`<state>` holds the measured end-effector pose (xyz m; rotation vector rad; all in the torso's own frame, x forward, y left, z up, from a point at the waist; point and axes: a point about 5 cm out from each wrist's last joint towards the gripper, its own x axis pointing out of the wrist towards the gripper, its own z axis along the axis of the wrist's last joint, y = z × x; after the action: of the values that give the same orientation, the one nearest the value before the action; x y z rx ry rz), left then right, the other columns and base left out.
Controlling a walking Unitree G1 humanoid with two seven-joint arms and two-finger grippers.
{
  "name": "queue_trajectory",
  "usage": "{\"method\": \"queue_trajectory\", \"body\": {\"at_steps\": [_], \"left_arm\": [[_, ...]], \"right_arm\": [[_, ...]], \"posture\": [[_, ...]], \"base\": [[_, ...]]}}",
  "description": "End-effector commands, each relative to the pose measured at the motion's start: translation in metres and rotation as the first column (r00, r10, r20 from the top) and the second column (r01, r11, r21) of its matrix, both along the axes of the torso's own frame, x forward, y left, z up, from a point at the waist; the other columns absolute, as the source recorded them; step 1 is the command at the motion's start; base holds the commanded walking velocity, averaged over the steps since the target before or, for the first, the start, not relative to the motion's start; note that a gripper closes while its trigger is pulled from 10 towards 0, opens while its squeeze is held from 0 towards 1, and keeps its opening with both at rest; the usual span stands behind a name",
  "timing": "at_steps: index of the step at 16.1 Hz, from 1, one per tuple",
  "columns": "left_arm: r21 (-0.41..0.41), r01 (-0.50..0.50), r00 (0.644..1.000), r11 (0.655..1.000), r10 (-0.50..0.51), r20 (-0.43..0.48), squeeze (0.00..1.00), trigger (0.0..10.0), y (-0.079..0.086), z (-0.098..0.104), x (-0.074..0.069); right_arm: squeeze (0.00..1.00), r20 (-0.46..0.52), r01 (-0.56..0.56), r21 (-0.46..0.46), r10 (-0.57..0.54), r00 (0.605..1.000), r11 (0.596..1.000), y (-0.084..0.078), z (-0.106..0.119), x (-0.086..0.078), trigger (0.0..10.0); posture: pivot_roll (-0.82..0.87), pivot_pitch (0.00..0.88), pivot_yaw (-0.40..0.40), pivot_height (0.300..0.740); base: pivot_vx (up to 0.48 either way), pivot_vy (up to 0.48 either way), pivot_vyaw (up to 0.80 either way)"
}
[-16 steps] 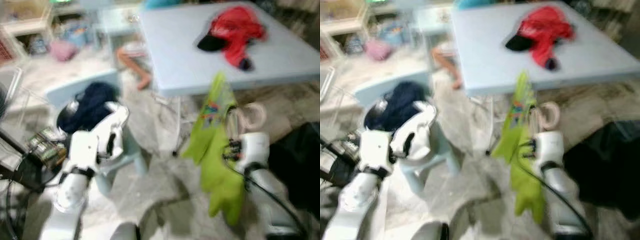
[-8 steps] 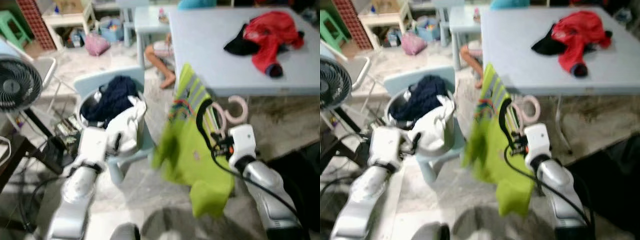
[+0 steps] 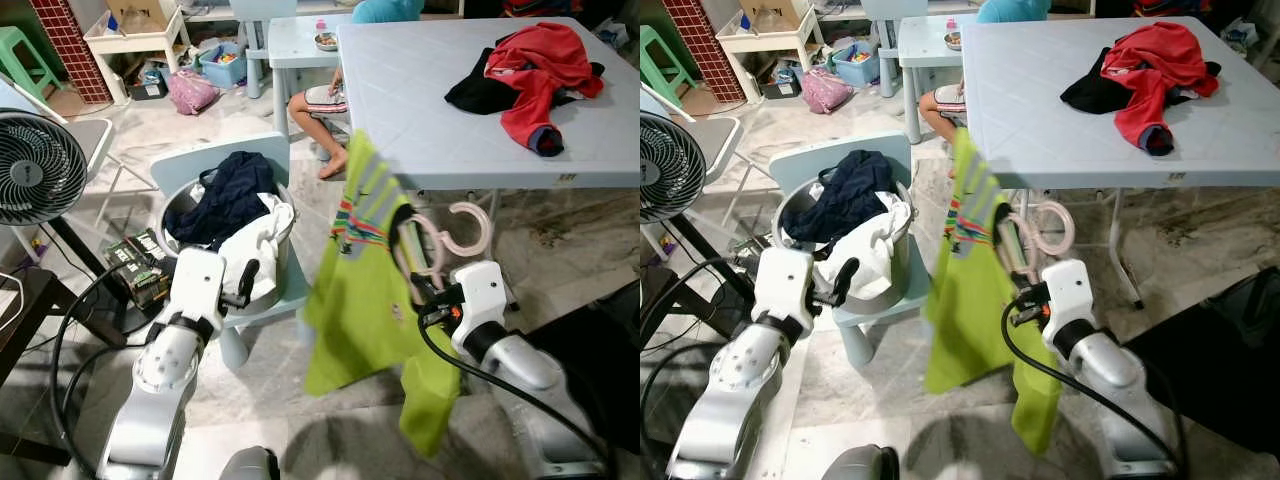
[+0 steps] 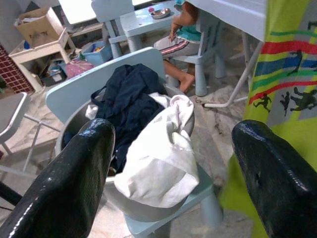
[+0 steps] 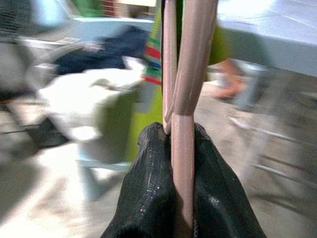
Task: Hang hanger
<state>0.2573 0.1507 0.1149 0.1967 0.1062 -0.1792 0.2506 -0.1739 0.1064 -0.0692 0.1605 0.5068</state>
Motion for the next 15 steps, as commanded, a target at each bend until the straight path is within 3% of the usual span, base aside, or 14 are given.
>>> {"method": "queue_trajectory", "body": {"at_steps": [1,3,6,7,9,11,15], "left_arm": [[0.000,0.018,0.999,1.000,-0.018,-0.028,0.00,10.0,-0.002,-0.004,0.006],[-0.001,0.038,0.999,0.999,-0.038,-0.024,0.00,10.0,-0.009,-0.004,0.012],[-0.004,0.156,0.988,0.988,-0.156,-0.021,0.00,10.0,-0.041,-0.003,0.028],[-0.015,0.181,0.984,0.983,-0.181,-0.004,0.00,10.0,-0.052,-0.001,0.033],[-0.018,0.237,0.971,0.971,-0.236,0.034,0.00,10.0,-0.075,0.006,0.041],[0.003,0.278,0.960,0.961,-0.277,0.045,0.00,10.0,-0.085,0.005,0.042],[0.014,0.304,0.951,0.953,-0.304,0.047,0.00,10.0,-0.093,0.001,0.041]], "right_arm": [[0.00,0.036,-0.202,0.099,0.200,0.979,0.974,0.014,0.029,0.000,10.0],[0.00,0.024,-0.279,0.102,0.278,0.960,0.955,0.015,0.034,-0.001,10.0],[0.00,0.017,-0.326,0.053,0.325,0.945,0.944,0.025,0.038,0.010,10.0],[0.00,-0.001,-0.362,0.012,0.362,0.932,0.932,0.029,0.036,0.010,10.0],[0.00,-0.043,-0.386,-0.163,0.385,0.922,0.908,0.035,0.019,0.009,10.0],[0.00,-0.043,-0.417,-0.127,0.415,0.909,0.900,0.046,0.019,0.007,10.0],[0.00,-0.009,-0.342,-0.096,0.343,0.939,0.935,0.058,0.025,0.022,10.0]], "posture": [[0.01,0.053,0.007,0.740],[0.00,0.047,0.004,0.740],[-0.01,0.053,-0.006,0.740],[-0.01,0.052,-0.008,0.740],[-0.03,0.051,-0.010,0.740],[-0.03,0.054,-0.010,0.740],[-0.04,0.057,-0.009,0.740]], "base": [[0.000,0.000,0.00],[0.000,0.000,0.00],[0.000,0.000,0.00],[0.000,0.000,0.00],[0.000,0.000,0.00],[0.000,0.000,0.00],[0.000,0.000,0.00]]}}
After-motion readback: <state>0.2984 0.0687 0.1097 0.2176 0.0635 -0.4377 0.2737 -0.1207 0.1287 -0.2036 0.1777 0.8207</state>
